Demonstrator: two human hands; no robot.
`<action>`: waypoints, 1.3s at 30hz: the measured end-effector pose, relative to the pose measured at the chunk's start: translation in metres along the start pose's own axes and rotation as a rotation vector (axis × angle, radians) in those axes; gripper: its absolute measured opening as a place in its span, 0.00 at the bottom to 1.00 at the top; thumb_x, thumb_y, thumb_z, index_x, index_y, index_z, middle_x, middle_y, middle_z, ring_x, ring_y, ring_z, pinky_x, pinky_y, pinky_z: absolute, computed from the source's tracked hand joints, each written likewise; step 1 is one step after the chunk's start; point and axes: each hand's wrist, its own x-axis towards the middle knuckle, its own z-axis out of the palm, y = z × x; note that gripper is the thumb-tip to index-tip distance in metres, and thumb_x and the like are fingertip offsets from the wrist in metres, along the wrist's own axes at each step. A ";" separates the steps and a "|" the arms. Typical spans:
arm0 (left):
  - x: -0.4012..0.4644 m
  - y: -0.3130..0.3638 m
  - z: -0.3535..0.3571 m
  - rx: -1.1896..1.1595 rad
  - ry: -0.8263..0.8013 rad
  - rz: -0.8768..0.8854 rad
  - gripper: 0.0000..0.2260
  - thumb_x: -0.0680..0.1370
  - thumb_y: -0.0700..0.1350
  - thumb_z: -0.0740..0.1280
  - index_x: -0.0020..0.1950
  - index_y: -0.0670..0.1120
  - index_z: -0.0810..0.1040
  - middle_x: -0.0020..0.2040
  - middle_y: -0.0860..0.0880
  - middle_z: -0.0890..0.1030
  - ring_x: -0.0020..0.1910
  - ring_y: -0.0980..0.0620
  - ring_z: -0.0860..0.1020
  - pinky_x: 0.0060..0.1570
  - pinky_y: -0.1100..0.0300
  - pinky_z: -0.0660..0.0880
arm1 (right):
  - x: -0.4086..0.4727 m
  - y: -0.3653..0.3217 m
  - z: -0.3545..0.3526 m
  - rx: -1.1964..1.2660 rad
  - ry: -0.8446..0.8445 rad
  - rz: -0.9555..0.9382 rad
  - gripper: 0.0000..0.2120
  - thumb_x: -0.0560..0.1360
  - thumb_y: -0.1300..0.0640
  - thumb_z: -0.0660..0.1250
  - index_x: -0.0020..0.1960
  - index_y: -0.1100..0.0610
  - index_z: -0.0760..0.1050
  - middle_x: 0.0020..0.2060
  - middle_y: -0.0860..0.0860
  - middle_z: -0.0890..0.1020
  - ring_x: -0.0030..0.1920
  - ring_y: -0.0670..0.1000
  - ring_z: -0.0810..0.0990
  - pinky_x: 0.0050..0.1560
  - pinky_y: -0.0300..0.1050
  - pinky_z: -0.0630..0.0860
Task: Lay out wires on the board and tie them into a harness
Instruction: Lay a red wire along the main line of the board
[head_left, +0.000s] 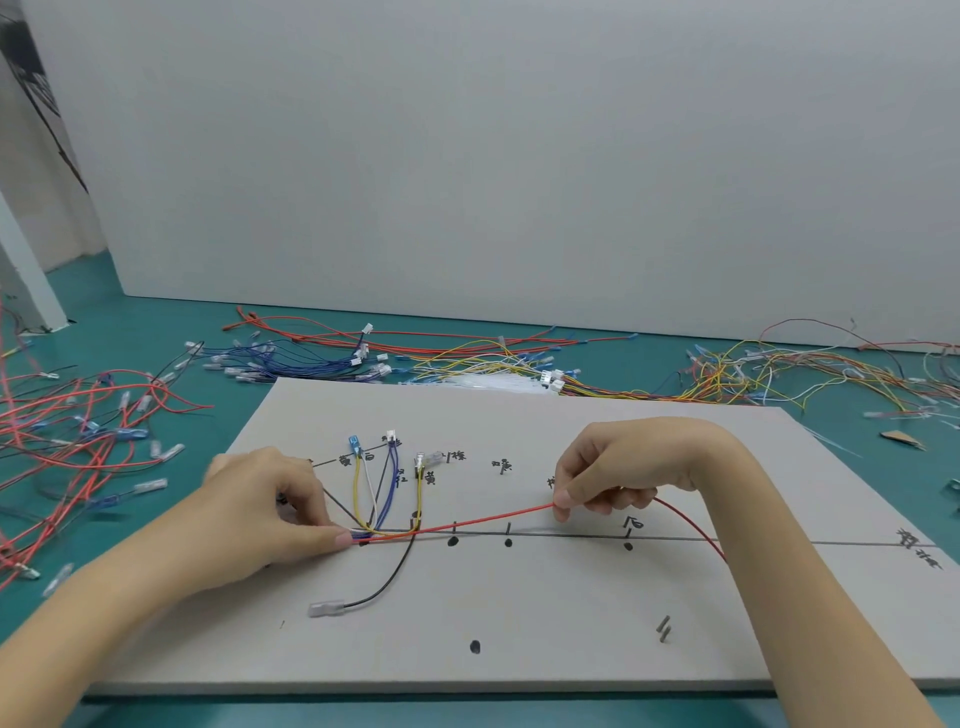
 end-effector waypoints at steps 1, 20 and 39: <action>0.001 0.000 -0.001 -0.010 -0.021 -0.021 0.08 0.64 0.57 0.78 0.31 0.58 0.82 0.34 0.60 0.81 0.40 0.60 0.77 0.46 0.59 0.72 | -0.001 0.001 -0.002 0.002 0.003 0.008 0.07 0.77 0.54 0.67 0.43 0.51 0.82 0.28 0.48 0.74 0.25 0.46 0.65 0.25 0.34 0.60; 0.012 0.040 0.014 0.312 -0.104 0.103 0.15 0.76 0.39 0.66 0.45 0.61 0.75 0.43 0.61 0.72 0.45 0.67 0.70 0.48 0.68 0.70 | -0.029 0.040 0.006 0.110 0.185 0.002 0.09 0.75 0.61 0.69 0.44 0.49 0.86 0.30 0.47 0.77 0.26 0.45 0.68 0.27 0.35 0.63; 0.007 0.035 0.022 0.188 -0.115 0.101 0.24 0.75 0.32 0.61 0.37 0.63 0.79 0.45 0.58 0.73 0.46 0.61 0.72 0.46 0.65 0.71 | -0.036 0.071 0.020 0.247 0.322 0.077 0.06 0.69 0.52 0.77 0.41 0.55 0.85 0.38 0.56 0.84 0.37 0.47 0.75 0.38 0.38 0.70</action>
